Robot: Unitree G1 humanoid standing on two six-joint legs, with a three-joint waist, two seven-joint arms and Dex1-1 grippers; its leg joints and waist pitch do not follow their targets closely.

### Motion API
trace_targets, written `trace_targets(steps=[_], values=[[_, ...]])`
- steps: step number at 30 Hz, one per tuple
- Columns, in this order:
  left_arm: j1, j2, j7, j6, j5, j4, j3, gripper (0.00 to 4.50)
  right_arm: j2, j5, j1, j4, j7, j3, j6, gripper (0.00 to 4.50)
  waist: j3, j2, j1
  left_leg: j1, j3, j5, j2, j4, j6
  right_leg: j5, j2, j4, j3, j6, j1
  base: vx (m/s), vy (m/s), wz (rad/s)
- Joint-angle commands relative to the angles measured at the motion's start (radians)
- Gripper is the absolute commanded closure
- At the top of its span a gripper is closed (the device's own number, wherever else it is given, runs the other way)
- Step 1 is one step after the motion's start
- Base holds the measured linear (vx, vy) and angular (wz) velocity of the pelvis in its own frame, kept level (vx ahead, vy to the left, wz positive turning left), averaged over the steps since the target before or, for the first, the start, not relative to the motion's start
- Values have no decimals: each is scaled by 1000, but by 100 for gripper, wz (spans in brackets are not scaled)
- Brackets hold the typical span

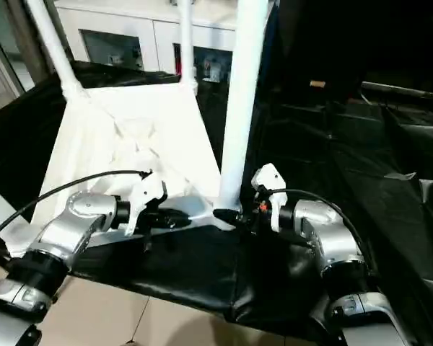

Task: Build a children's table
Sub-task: Rotate leg to tighten

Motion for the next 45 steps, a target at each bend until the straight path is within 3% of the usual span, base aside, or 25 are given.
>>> trace_targets(steps=[1, 9, 14, 18, 21, 23, 24, 26, 32, 33, 34, 36, 38, 40, 45], values=[[-4, -25, -28, -21, -66, -27, 10, 450, -3, -12, -4, 9, 3, 10, -7, 112, -69, -20, 0, 6, -3, -161, 22, -61, 75, -238, -61, -73, 41, -206, 58, 0, 0, 0], [-3, -29, -26, -19, -60, -28, 11, 450, -9, -24, 2, 5, 12, 24, -16, 174, -69, -20, 0, 6, -3, -151, 22, -60, 78, -229, -59, -71, 41, -203, 58, 0, 0, 0], [-8, -41, 1, -21, -51, -18, 11, 450, 0, -20, 14, 0, -9, 17, -17, 184, -69, -20, 0, 6, -3, -152, 22, -60, 78, -233, -59, -72, 41, -202, 58, 0, 0, 0], [-54, -87, 125, -18, -16, 46, 28, 450, 58, -41, 7, 45, -187, -20, -22, 185, -66, -21, -4, 8, -3, -167, 19, -62, 66, -272, -58, -79, 41, -188, 54, 0, 0, 0], [-100, -132, 241, -24, 26, 117, 26, 450, 121, -75, -3, 95, -369, -38, -22, 185, -67, -21, -8, 9, -6, -181, 16, -64, 35, -340, -61, -84, 39, -161, 56, 0, 0, 0], [-128, -169, 315, -17, 48, 158, 23, 450, 174, -89, -12, 116, -489, -49, -12, 186, -66, -12, -10, 12, -5, -191, 16, -64, 35, -341, -60, -89, 42, -157, 49, 0, 0, 0], [-149, -207, 372, -1, 58, 184, 22, 450, 226, -94, -26, 134, -596, -63, 0, 186, -66, -16, -10, 11, -6, -195, 14, -65, 31, -348, -60, -89, 39, -153, 55, 0, 0, 0], [-154, -219, 391, 2, 63, 191, 20, 450, 245, -91, -30, 135, -620, -67, 2, 186, -66, -15, -12, 11, -7, -196, 14, -66, 25, -348, -59, -91, 39, -149, 53, 0, 0, 0], [-166, -251, 403, -30, 77, 219, 0, 450, 300, -89, -35, 110, -623, -60, -60, 186, -71, -13, -10, 6, -5, -177, 14, -64, 49, -244, -59, -81, 41, -177, 59, 0, 0, 0], [-162, -246, 387, -39, 74, 219, -1, 450, 293, -77, -34, 104, -607, -64, -67, 130, -71, -14, -9, 6, -5, -174, 15, -63, 54, -241, -59, -81, 41, -179, 59, 0, 0, 0], [-162, -246, 387, -39, 74, 219, -1, 450, 293, -77, -34, 104, -607, -64, -67, 116, -70, -13, -9, 6, -6, -174, 15, -64, 56, -242, -60, -81, 41, -182, 58, 0, 0, 0], [-150, -231, 350, -72, 69, 213, -4, 450, 273, -51, -30, 89, -558, -76, -72, 113, -70, -15, -8, 7, -5, -184, 14, -63, 60, -260, -60, -83, 40, -179, 59, 0, 0, 0], [-145, -225, 337, -71, 64, 206, -4, 450, 262, -45, -28, 81, -535, -78, -69, 81, -68, -16, -7, 7, -5, -186, 16, -64, 62, -271, -60, -84, 40, -176, 58, 0, 0, 0], [-124, -204, 281, -77, 46, 176, -6, 450, 220, -32, -19, 61, -445, -69, -58, 68, -68, -21, -5, 5, -6, -188, 15, -63, 71, -276, -61, -84, 39, -174, 63, 0, 0, 0], [-79, -154, 165, -86, 5, 108, -6, 450, 119, -39, 0, 30, -270, -22, -38, 27, -66, -19, -5, 5, -4, -181, 19, -63, 85, -267, -61, -83, 40, -189, 58, 0, 0, 0]])
